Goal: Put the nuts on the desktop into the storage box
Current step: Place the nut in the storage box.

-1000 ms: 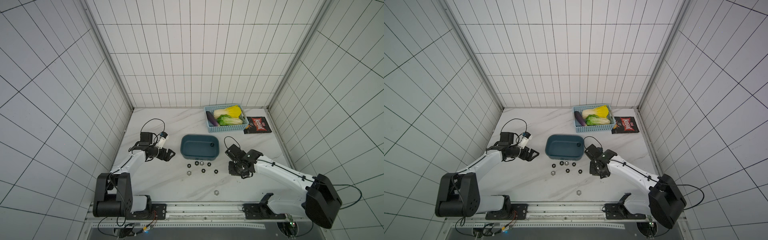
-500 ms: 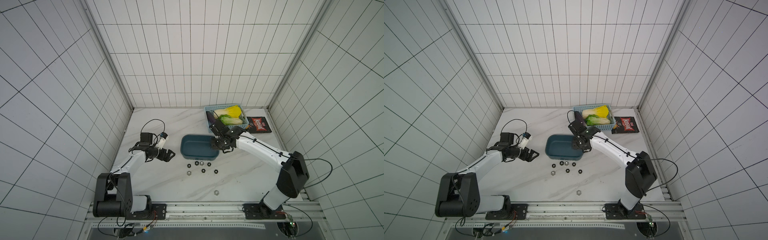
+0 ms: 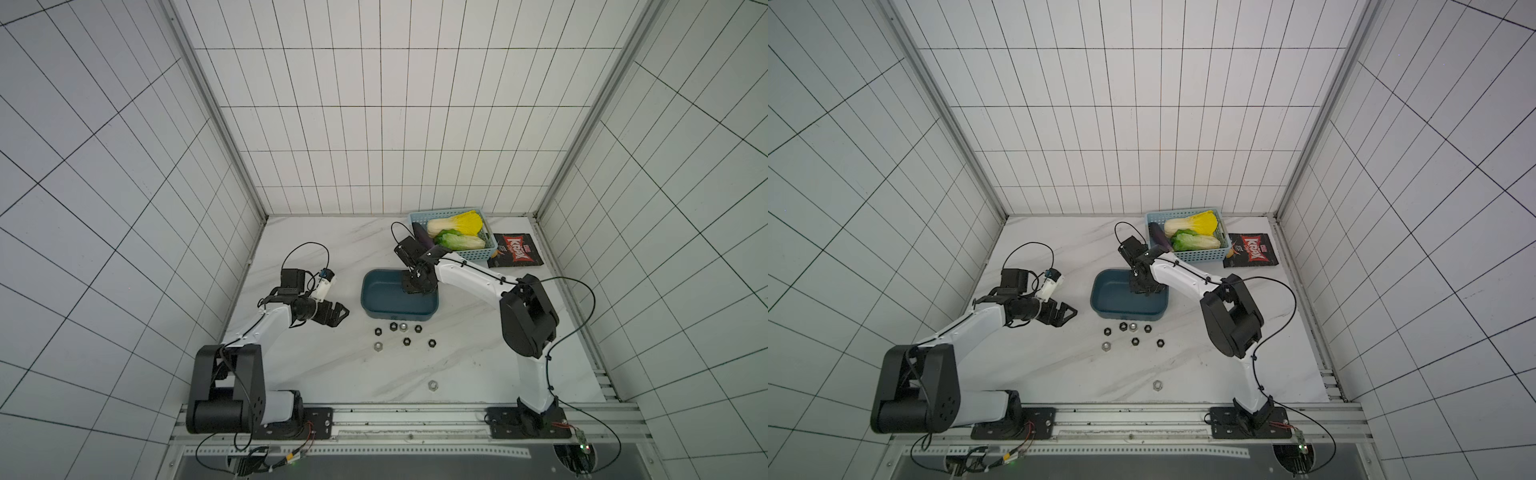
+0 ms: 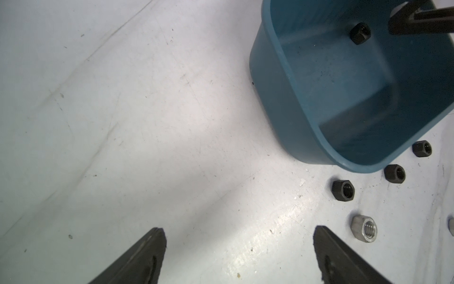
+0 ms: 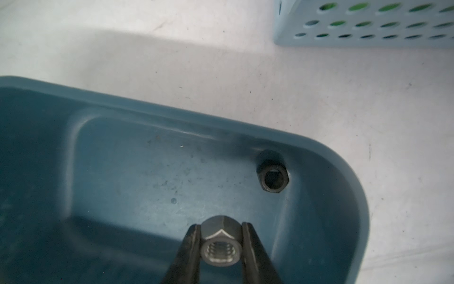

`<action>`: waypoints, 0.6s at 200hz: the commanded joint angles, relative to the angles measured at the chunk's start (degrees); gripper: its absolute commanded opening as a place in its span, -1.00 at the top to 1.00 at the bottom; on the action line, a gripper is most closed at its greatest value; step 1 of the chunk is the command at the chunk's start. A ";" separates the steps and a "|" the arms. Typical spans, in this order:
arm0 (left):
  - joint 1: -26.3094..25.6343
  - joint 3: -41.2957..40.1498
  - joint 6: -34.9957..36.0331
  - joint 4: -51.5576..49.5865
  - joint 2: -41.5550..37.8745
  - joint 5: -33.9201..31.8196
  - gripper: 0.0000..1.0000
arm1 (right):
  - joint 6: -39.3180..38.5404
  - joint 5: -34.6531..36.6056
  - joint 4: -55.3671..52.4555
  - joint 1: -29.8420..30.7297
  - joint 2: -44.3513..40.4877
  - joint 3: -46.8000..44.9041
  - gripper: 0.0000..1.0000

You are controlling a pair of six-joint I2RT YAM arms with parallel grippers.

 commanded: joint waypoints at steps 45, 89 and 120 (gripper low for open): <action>0.28 -0.48 0.79 1.69 -0.03 -0.13 -0.95 | -1.34 5.91 0.93 -0.77 5.71 4.11 0.59; 0.27 -0.46 0.88 1.69 0.27 0.09 -0.95 | -0.81 6.93 1.19 -1.12 8.72 5.09 0.58; 0.28 -0.52 0.97 1.61 0.36 0.31 -0.95 | -1.61 7.91 2.31 -1.26 10.11 5.64 0.58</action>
